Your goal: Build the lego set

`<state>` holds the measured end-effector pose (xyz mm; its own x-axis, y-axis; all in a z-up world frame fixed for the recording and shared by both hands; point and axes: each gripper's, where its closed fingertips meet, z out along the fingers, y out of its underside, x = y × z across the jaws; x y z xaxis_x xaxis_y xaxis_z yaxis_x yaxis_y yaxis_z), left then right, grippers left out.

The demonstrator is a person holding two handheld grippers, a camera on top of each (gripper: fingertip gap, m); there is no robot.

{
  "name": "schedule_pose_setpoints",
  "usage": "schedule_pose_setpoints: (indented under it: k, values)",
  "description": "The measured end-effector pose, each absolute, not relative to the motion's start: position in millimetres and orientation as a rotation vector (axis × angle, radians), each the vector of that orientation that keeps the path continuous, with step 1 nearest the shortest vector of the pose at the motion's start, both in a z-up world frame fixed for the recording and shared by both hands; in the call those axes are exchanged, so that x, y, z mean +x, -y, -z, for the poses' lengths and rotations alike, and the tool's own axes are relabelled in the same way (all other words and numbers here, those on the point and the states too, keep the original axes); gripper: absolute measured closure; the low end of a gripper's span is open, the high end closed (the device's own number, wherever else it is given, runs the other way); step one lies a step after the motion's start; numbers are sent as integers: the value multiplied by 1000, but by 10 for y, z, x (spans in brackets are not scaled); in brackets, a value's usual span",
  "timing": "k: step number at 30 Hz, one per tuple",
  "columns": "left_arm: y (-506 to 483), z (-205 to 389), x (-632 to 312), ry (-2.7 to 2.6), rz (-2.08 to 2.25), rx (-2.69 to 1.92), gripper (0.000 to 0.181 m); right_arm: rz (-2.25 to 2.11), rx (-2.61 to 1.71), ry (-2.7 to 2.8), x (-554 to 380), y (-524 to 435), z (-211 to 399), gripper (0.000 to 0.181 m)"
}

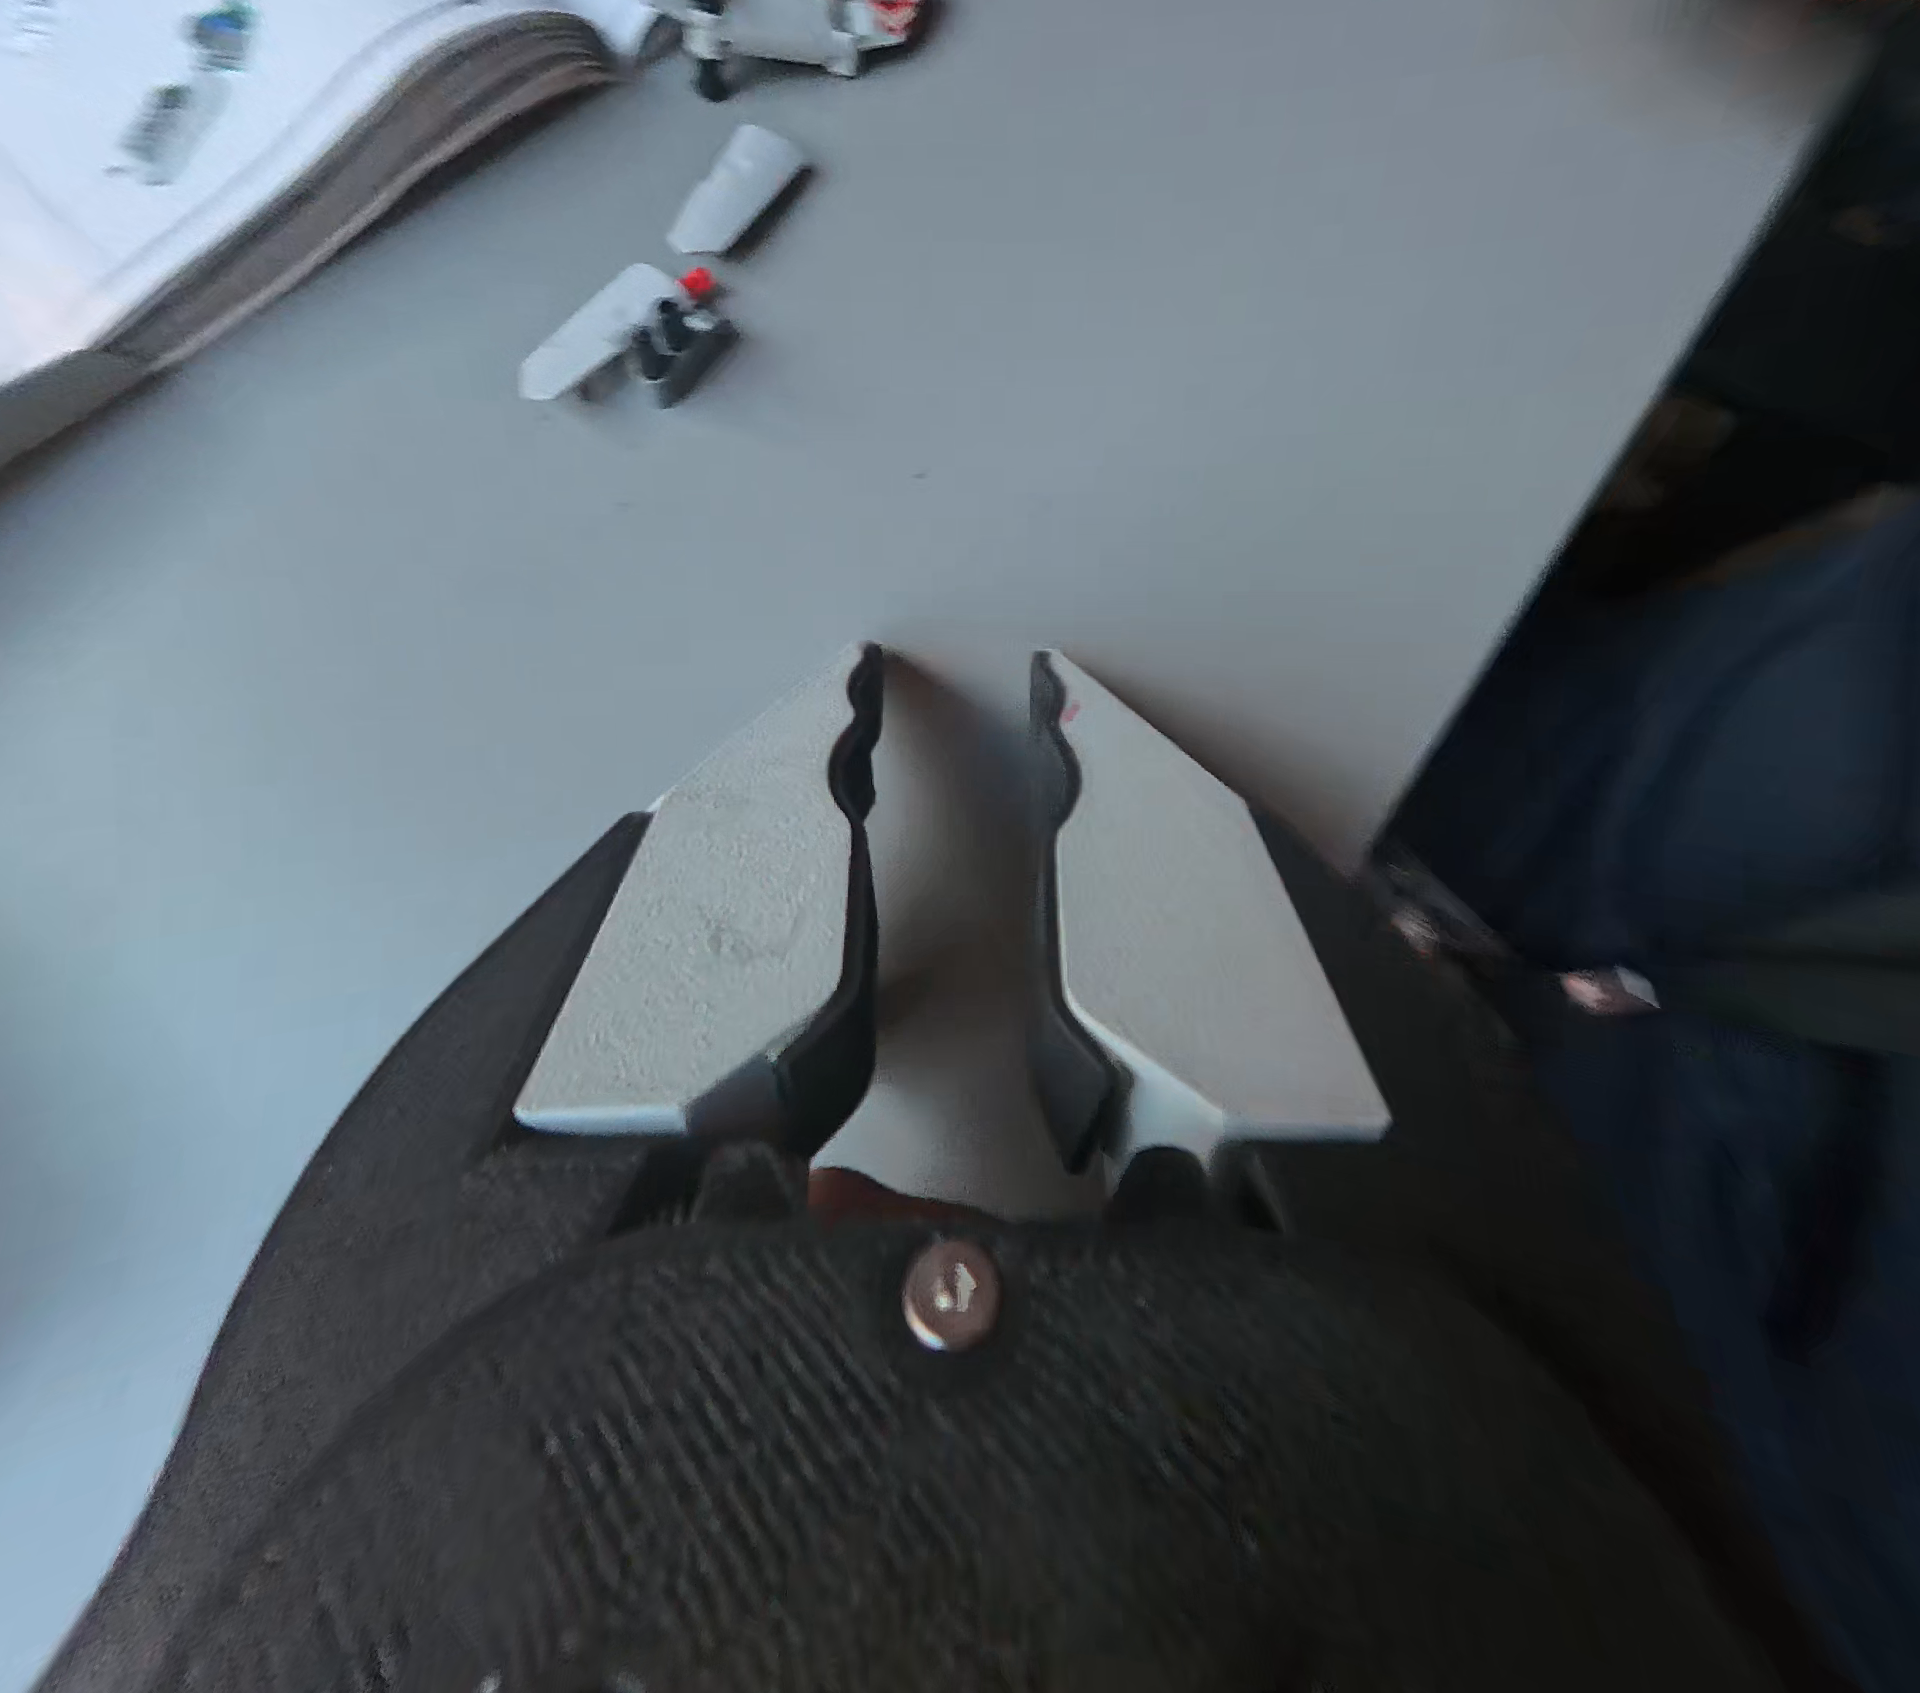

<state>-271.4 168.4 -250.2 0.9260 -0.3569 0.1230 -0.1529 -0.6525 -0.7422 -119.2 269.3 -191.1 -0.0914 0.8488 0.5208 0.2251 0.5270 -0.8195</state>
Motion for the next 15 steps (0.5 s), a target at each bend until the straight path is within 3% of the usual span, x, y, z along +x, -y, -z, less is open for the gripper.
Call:
schedule_pose_setpoints:
  k: [4, 15]
  values:
    - [-1542, 2251, -2464, -521, 743, -2144, 138, -734, -951, 1606, -1289, -2709, 1878, 181]
    - [-1734, 1989, -2708, -637, 839, -1938, 143, -618, -1117, 1415, -1299, -3204, 1807, 181]
